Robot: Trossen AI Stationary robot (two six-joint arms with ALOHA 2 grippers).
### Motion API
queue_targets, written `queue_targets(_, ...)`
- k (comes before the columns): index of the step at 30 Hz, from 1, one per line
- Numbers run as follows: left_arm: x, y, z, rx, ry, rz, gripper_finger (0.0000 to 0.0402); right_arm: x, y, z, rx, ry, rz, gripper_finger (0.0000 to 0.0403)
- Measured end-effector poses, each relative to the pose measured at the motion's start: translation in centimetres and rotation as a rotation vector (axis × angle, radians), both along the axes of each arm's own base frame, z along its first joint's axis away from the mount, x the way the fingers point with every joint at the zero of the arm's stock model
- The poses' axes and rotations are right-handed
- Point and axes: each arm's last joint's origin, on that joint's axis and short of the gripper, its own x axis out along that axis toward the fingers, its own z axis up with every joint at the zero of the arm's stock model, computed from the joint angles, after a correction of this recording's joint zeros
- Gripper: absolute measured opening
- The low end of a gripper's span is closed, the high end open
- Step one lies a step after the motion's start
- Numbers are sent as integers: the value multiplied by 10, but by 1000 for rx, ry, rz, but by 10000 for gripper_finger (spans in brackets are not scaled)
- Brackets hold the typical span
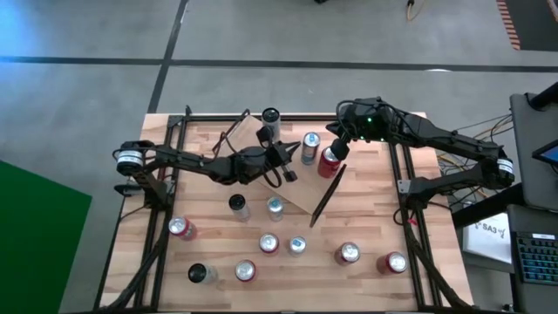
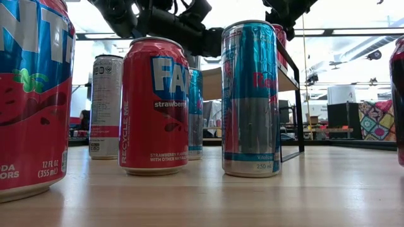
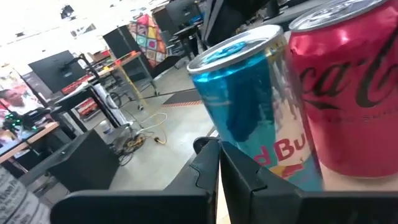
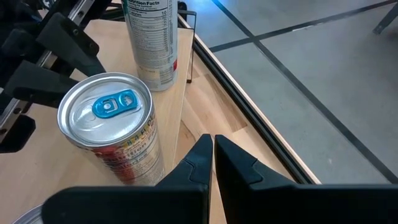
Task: Place canned beverage on shelf
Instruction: Adjust the silver/blue soda can on the shelf
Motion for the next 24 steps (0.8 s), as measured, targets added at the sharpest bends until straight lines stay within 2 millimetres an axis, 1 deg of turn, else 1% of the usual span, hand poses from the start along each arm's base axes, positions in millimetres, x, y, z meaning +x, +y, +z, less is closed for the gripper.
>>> queue_targets(7, 1, 7, -3, -20, -22, 21, 0, 0, 0, 0, 0, 1, 1, 9)
queue_targets(11, 4, 6, -8, -22, -7, 4, 0, 0, 0, 0, 3, 0, -1, 9)
queue_targets(21, 4, 5, -8, -23, -13, 1, 0, 0, 0, 0, 2, 0, 0, 9)
queue_targets(24, 5, 3, -8, -23, -13, -5, 0, 2, 0, -1, 13, -6, 27, 9)
